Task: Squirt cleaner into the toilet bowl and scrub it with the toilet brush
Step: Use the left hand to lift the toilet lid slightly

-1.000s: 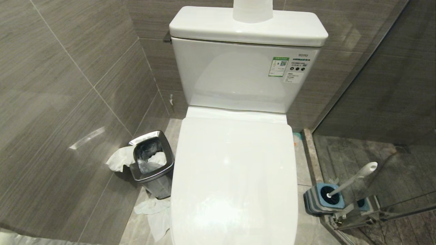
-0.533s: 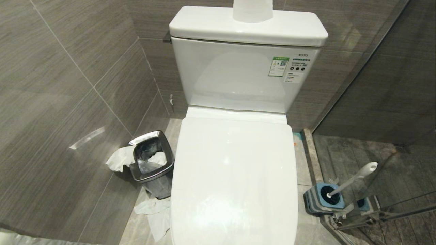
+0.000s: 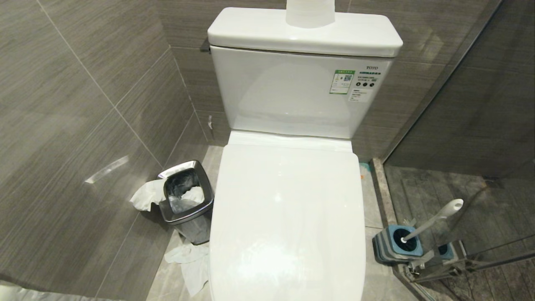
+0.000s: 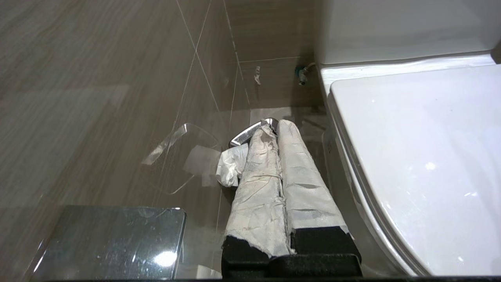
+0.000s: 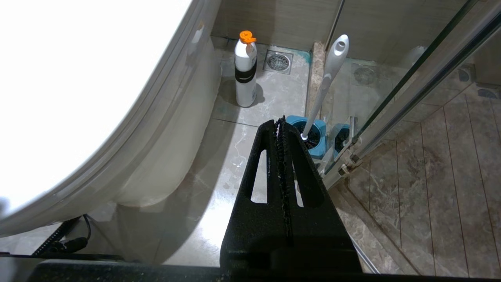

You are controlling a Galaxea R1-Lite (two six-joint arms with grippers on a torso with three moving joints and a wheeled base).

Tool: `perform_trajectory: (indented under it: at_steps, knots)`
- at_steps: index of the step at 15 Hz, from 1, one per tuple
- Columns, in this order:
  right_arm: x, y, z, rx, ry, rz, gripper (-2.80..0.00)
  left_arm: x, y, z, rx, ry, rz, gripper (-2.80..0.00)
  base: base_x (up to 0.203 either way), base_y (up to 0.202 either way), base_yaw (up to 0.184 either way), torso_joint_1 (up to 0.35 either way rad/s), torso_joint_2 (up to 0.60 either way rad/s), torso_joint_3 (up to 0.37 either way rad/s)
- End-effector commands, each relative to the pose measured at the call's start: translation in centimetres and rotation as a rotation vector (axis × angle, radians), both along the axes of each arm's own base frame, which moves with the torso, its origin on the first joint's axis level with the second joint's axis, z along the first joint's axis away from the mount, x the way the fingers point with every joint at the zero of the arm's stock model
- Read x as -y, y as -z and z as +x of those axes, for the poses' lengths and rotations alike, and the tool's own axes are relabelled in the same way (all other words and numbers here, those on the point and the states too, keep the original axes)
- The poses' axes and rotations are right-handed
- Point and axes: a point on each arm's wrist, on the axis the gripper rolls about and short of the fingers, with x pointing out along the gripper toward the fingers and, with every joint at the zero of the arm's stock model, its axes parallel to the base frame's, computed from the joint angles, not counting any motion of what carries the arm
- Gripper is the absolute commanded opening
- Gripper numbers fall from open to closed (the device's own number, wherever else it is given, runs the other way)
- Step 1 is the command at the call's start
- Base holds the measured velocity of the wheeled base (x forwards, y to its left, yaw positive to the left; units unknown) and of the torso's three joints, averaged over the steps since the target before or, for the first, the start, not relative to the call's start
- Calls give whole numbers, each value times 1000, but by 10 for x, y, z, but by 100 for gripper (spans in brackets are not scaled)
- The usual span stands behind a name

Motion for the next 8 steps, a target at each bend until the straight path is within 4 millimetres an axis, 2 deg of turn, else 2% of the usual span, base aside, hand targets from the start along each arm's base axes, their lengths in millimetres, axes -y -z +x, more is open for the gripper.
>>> perform_trajectory:
  at_steps: [1,8]
  knots:
    - [0,0,0,-1,0,0,-280,0,-1,12,-47,0,18,-280,0,0,0,0,0,0]
    - [0,0,0,-1,0,0,-280,0,-2,53,-185,-1,72,-280,0,0,0,0,0,0]
